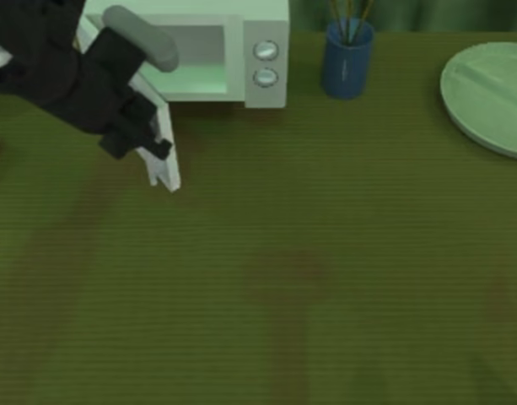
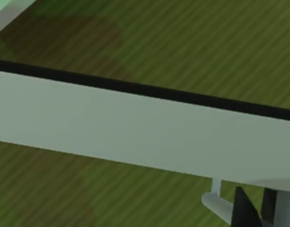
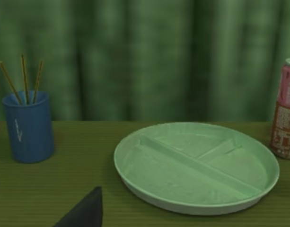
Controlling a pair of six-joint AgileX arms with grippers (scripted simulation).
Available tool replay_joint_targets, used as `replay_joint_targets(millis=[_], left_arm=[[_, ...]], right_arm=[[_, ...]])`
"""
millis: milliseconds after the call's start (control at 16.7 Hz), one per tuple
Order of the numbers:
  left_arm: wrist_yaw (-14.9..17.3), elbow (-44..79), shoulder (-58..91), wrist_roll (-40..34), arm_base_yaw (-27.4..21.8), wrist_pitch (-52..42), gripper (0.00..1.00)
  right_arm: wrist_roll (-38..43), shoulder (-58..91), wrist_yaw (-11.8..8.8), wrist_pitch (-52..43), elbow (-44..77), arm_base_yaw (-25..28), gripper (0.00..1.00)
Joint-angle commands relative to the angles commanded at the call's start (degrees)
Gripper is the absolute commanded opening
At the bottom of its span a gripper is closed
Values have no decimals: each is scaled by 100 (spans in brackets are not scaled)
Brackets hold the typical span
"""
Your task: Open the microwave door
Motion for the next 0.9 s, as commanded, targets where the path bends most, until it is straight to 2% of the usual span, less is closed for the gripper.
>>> replay_joint_targets(millis=[480, 900], left_arm=[[455, -66, -71, 1054, 438, -348, 0], [507, -53, -108, 1153, 479, -354, 0]], right_arm=[[0, 0, 0, 0, 0, 0, 100], [0, 0, 0, 0, 0, 0, 100]])
